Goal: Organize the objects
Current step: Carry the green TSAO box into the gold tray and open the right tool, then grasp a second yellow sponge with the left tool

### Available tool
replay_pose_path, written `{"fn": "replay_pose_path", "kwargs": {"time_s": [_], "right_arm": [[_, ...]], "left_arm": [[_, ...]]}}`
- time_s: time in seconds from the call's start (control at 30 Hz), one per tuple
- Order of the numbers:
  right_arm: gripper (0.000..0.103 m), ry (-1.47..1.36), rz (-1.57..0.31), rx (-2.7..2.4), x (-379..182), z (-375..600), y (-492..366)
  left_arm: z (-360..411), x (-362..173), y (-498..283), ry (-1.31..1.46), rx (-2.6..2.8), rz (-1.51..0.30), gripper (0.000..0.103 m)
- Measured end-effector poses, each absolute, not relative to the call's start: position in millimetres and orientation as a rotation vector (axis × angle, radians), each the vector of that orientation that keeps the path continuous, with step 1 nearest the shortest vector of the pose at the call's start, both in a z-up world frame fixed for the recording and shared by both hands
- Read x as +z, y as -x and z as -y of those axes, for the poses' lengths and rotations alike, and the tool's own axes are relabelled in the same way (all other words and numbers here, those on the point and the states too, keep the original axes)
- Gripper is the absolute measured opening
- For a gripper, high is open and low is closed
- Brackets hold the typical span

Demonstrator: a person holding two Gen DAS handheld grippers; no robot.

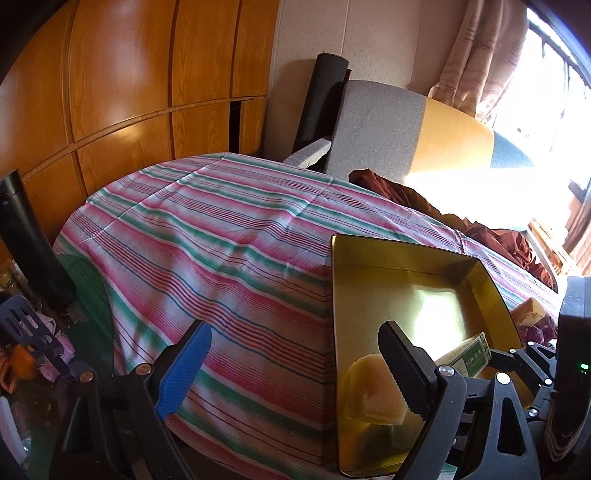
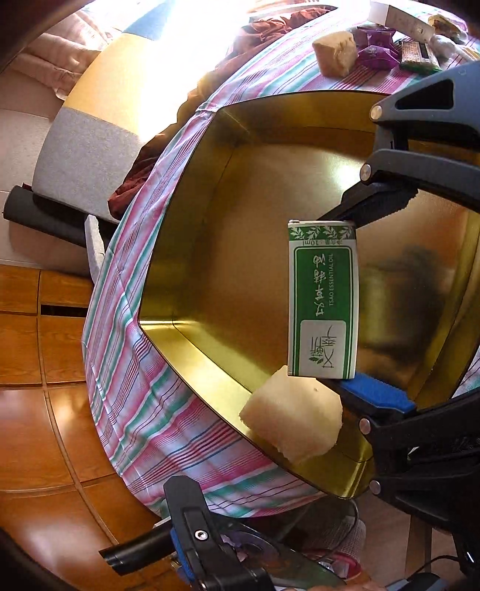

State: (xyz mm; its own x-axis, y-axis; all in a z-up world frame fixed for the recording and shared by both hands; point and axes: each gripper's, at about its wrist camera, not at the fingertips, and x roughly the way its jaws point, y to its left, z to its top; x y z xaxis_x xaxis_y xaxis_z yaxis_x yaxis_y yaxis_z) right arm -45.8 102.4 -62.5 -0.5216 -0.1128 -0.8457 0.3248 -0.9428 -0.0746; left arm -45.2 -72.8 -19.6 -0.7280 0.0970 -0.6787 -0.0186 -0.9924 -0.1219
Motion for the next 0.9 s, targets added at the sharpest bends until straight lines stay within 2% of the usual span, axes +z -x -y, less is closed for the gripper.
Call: {"fn": "replay_pose_path", "kwargs": {"time_s": [0.13,0.23,0.53,0.9], "right_arm": [[0.075,-1.353,-0.341,-2.543,-59,-99,42],[0.083,-1.324,-0.345,-2.571,-54,-98,38],[0.083,-1.254,-0.399,-2.611,-40,-92,30],[0.083,-1.215,-0.366,-2.739,-16,-118,22]], "left_arm": [[83,-22,46,1.146,2.879,0.193,0.092],[86,-21,47,1.146,2.889,0.194,0.092],[83,-16,43,1.132,2.897,0.184,0.092],[67,-6,40,1.101,2.877,0.132,0.093]]}}
